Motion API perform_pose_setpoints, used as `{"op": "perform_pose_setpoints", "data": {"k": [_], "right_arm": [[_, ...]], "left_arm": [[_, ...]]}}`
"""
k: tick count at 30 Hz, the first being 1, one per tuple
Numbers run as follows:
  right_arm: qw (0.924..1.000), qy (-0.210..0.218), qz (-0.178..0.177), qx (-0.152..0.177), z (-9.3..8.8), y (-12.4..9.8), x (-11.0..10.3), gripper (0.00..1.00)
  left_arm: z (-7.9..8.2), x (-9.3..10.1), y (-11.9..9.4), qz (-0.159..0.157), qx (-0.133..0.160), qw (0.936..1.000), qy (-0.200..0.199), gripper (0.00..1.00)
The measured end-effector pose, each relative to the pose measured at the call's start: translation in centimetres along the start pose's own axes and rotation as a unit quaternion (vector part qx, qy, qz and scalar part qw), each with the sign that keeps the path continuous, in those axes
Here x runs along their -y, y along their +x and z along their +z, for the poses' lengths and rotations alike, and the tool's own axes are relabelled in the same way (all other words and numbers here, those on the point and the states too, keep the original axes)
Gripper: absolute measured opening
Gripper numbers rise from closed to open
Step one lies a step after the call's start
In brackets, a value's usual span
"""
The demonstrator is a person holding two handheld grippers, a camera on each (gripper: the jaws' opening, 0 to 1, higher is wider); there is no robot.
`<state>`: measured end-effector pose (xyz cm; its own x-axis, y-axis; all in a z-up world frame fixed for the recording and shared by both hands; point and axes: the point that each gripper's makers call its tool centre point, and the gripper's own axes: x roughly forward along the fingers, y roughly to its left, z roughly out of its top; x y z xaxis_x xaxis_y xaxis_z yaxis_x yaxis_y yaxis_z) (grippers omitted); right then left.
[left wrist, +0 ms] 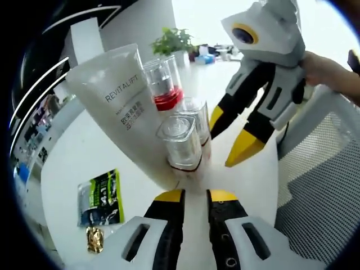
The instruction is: Arrange the skincare products in the storage area until every visible bottle or jar stands upright without overlapping.
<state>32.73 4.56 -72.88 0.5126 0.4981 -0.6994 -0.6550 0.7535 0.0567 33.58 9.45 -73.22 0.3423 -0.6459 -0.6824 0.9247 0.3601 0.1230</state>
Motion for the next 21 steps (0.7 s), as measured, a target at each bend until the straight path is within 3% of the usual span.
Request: {"op": "perform_pose_setpoints", "data": {"k": [21], "right_arm": [[0.9996, -0.026, -0.007, 0.008, 1.6, -0.7, -0.5, 0.29]], "left_arm": [[1.3, 0.5, -0.4, -0.009, 0.016, 0.9997, 0.015, 0.11]]}}
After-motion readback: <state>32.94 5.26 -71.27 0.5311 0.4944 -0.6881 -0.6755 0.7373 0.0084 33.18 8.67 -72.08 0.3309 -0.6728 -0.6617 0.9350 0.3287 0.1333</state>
